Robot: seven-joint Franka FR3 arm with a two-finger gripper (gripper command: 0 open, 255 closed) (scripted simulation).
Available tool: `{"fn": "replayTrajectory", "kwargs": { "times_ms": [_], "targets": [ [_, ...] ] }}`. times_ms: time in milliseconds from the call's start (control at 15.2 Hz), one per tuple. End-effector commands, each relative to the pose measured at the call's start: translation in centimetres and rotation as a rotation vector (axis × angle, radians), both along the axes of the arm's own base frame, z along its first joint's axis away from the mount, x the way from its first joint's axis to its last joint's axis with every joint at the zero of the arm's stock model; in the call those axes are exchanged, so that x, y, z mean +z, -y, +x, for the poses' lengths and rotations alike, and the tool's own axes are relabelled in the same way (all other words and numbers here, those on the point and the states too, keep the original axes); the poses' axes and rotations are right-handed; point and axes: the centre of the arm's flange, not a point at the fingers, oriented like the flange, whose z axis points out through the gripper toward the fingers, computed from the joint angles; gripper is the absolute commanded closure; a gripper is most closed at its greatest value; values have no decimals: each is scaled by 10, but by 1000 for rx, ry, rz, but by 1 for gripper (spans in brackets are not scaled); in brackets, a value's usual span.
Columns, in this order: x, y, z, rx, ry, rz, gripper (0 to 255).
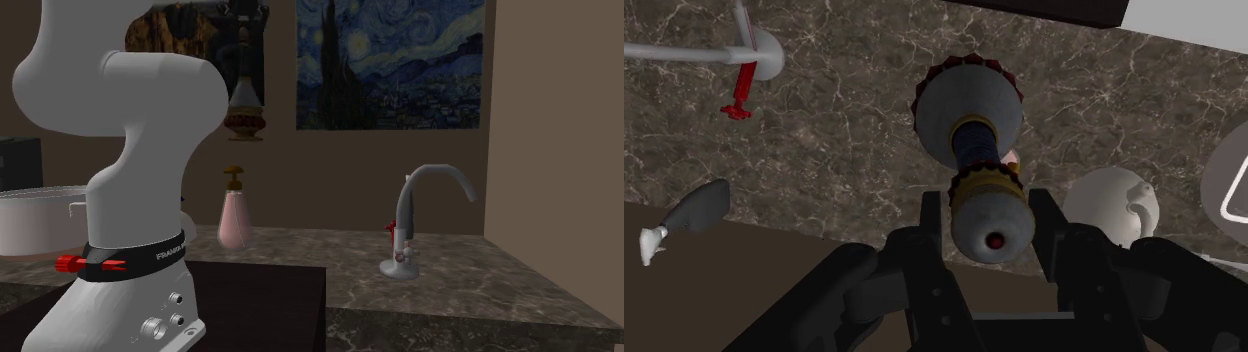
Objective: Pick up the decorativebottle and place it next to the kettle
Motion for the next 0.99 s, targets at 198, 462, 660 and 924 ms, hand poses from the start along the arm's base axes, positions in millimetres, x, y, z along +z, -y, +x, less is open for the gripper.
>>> {"fn": "replayTrajectory", "kwargs": {
  "times_ms": [198,462,660,924],
  "targets": [
    [2,-66,5,-2,1,0,255],
    [2,-119,11,-2,1,0,255],
    [3,-158,15,-2,1,0,255],
    [3,-211,20,-2,1,0,255]
  ]
}}
